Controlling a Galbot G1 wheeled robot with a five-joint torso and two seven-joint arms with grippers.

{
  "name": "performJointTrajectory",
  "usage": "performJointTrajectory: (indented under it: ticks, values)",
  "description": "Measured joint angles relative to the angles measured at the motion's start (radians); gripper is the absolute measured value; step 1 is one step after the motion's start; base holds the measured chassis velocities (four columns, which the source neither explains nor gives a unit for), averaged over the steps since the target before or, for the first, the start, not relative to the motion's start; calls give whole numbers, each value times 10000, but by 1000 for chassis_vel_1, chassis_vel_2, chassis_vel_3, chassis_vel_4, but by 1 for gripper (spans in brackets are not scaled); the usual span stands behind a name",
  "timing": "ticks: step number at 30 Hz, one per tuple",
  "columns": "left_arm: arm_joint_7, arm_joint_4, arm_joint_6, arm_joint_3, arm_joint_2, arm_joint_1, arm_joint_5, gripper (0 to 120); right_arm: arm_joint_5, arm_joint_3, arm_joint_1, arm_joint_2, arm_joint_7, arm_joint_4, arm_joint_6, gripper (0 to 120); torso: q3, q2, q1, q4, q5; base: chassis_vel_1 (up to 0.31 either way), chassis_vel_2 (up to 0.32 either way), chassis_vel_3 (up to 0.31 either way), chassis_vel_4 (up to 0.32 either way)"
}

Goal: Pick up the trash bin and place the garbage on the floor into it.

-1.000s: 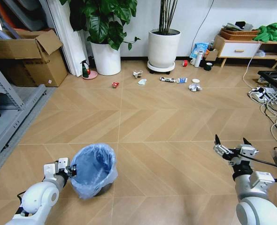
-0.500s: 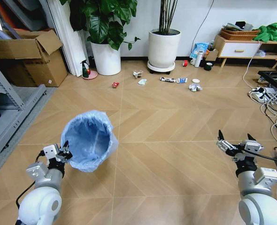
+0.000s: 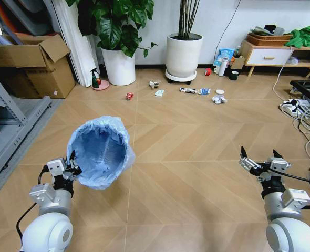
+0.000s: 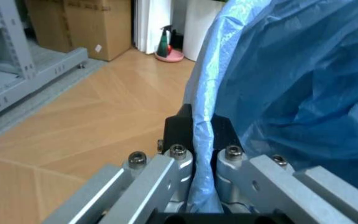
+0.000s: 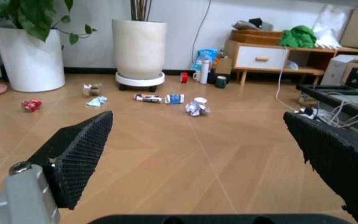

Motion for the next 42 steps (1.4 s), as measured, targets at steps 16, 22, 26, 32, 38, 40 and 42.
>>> performJointTrajectory:
  ticks: [16,22,26,32,38,40,42]
  values:
    - [89,42,46,180,18,37,199,0,-217,-156,96,109,-111,-241,146,100,0,0,0,1,-9,-189,298,180,-296]
    - [88,11,56,173,47,37,198,0,-245,-162,99,111,-127,-260,163,100,0,0,1,0,-3,-172,327,184,-337]
    - [91,-5,55,165,43,60,201,0,-265,-165,93,113,-134,-268,173,100,1,0,1,0,8,-203,340,228,-347]
    - [105,-6,52,165,60,54,215,0,-398,-189,84,118,-151,-305,241,100,0,0,1,-1,-6,-184,355,185,-363]
    - [110,-18,33,143,87,72,210,0,-485,-229,85,146,-165,-330,288,100,-1,0,-1,1,-9,-201,366,193,-394]
    - [110,-21,30,131,93,81,208,0,-516,-242,80,159,-179,-334,302,100,1,-1,1,0,-5,-189,413,210,-401]
    - [110,-41,24,123,98,93,206,0,-627,-266,68,180,-217,-360,374,100,0,-1,0,-1,-14,-220,408,237,-403]
